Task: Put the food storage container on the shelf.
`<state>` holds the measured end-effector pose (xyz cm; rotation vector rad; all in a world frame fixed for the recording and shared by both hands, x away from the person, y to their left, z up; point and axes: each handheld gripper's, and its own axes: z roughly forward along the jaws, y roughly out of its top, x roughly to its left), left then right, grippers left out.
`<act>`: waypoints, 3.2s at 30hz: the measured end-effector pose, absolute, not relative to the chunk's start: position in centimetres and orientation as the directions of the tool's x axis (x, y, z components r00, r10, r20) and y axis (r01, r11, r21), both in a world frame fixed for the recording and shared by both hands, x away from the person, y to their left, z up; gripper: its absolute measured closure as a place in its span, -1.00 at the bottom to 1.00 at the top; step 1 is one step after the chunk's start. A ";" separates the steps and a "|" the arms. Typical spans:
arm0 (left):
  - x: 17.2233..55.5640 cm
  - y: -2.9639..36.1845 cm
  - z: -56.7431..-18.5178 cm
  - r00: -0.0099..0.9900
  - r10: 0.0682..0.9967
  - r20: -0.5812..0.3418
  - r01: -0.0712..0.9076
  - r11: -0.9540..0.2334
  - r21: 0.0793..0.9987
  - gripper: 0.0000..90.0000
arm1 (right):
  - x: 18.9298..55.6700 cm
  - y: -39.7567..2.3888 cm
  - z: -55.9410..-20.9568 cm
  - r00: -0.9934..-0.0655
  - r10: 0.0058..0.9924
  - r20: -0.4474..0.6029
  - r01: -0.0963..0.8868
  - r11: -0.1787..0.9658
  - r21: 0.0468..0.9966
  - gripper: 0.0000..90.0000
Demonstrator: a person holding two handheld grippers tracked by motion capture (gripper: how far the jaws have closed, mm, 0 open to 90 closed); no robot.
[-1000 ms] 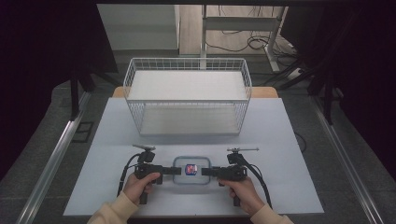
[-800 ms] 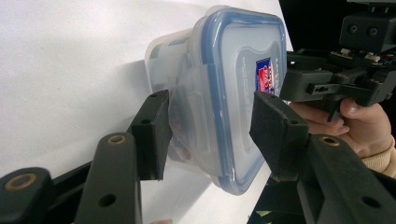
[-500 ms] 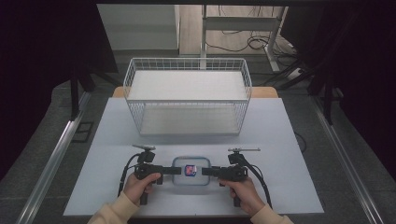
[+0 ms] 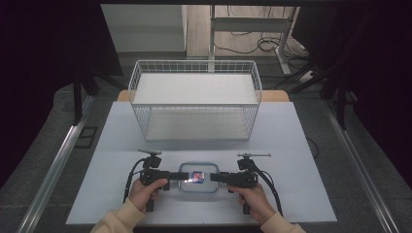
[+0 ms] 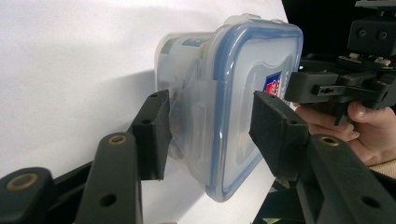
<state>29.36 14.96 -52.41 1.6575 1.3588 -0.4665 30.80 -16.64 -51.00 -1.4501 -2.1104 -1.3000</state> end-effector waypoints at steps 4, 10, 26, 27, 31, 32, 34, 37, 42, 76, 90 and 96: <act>29.5 15.0 -52.2 0.325 0.572 -0.753 0.911 0.023 0.411 0.08 | 30.9 -16.6 -50.9 -0.464 0.609 0.643 0.848 0.096 0.521 0.13; 29.7 15.2 -51.7 0.333 0.574 -0.748 0.906 0.025 0.422 0.08 | 31.3 -16.4 -50.4 -0.474 0.604 0.641 0.842 0.097 0.531 0.13; 31.3 16.0 -45.9 0.405 0.588 -0.700 0.856 0.026 0.517 0.09 | 33.3 -15.6 -45.4 -0.543 0.589 0.599 0.790 0.117 0.602 0.12; 31.4 16.0 -45.5 0.409 0.587 -0.699 0.852 0.029 0.522 0.09 | 33.7 -15.6 -44.2 -0.558 0.588 0.585 0.778 0.123 0.617 0.12; 32.4 16.0 -42.8 0.433 0.596 -0.676 0.824 0.042 0.565 0.09 | 34.7 -15.3 -41.8 -0.576 0.593 0.563 0.758 0.129 0.640 0.12; 32.4 16.0 -42.8 0.433 0.596 -0.676 0.824 0.042 0.565 0.09 | 34.7 -15.3 -41.8 -0.576 0.593 0.563 0.758 0.129 0.640 0.12; 32.9 16.0 -41.8 0.444 0.597 -0.668 0.814 0.044 0.580 0.09 | 35.5 -15.3 -40.3 -0.589 0.594 0.547 0.743 0.133 0.656 0.12; 33.8 16.1 -39.8 0.463 0.595 -0.657 0.793 0.054 0.607 0.09 | 36.2 -15.2 -38.6 -0.607 0.594 0.528 0.724 0.140 0.675 0.12; 35.0 16.2 -37.5 0.480 0.597 -0.643 0.771 0.062 0.633 0.09 | 37.4 -15.1 -36.2 -0.623 0.594 0.509 0.704 0.142 0.696 0.12; 42.7 17.2 -31.6 0.484 0.586 -0.650 0.758 0.092 0.646 0.10 | 46.0 -13.8 -28.8 -0.647 0.595 0.476 0.678 0.163 0.717 0.11; 48.0 17.3 -32.9 0.423 0.583 -0.694 0.818 0.083 0.568 0.09 | 50.8 -13.6 -30.1 -0.574 0.622 0.533 0.747 0.132 0.651 0.08; 49.3 17.5 -33.3 0.405 0.566 -0.718 0.831 0.099 0.547 0.11 | 51.9 -13.8 -31.0 -0.524 0.624 0.579 0.783 0.087 0.616 0.07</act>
